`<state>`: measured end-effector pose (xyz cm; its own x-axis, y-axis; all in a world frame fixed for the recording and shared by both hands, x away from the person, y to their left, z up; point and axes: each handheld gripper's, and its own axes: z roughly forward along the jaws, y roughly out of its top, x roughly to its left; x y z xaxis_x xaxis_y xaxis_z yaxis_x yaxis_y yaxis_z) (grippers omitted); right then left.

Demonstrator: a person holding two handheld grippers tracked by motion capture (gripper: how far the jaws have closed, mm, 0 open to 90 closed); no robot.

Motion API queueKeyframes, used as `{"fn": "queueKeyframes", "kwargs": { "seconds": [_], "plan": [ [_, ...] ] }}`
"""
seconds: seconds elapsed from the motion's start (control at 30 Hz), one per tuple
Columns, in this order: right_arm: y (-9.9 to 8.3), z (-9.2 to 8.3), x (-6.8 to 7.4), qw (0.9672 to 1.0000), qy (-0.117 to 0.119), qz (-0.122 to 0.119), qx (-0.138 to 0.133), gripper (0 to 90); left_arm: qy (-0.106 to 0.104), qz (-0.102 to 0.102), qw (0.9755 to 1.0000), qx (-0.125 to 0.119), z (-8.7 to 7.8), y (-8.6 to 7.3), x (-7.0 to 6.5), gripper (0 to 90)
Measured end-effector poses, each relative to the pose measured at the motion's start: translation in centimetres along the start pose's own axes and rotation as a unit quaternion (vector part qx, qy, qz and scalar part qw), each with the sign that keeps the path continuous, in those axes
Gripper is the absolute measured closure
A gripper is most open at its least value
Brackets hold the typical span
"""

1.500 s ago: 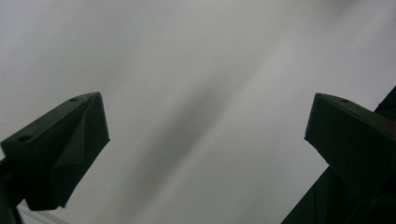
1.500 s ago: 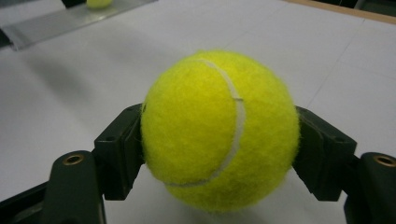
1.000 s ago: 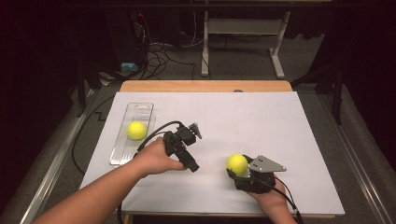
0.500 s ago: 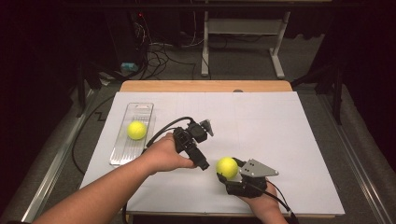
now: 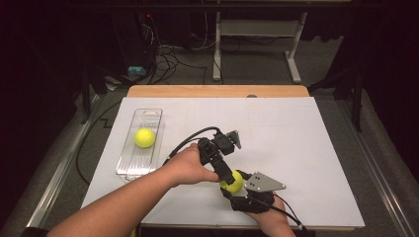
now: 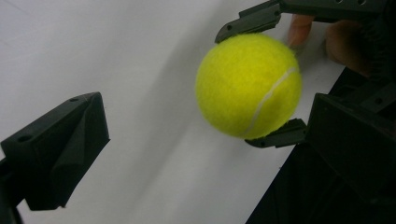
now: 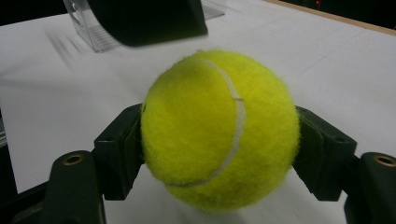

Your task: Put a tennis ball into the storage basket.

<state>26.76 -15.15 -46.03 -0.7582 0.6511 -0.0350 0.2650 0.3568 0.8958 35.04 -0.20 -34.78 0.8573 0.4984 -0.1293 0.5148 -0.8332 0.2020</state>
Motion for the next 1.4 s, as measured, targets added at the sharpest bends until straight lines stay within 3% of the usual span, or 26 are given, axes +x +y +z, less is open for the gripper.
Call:
{"fn": "queueKeyframes", "kwargs": {
  "seconds": [0.33,0.57,0.8,0.97,1.4],
  "plan": [
    [0.3,-0.2,0.3,1.0,0.002,0.003,-0.009,27.2,-0.01,-0.001,0.9998,0.014,1.6,0.8,-0.5,0.6],
    [0.5,-0.3,0.3,0.9999,0.004,-0.001,-0.016,27.2,-0.039,-0.009,0.999,0.022,2.7,1.0,-0.2,2.6],
    [0.5,-0.4,0.4,0.9999,0.002,0.003,-0.017,27.1,-0.074,-0.007,0.997,0.023,3.2,0.9,0.0,14.6],
    [0.6,-0.4,0.3,0.9999,0.001,0.003,-0.017,27.1,-0.087,-0.003,0.996,0.023,3.2,0.9,-0.1,23.9],
    [0.4,-0.2,0.2,0.9998,0.001,0.005,-0.018,25.8,-0.074,-0.004,0.997,0.023,3.2,1.0,-0.3,26.9]
  ]
}}
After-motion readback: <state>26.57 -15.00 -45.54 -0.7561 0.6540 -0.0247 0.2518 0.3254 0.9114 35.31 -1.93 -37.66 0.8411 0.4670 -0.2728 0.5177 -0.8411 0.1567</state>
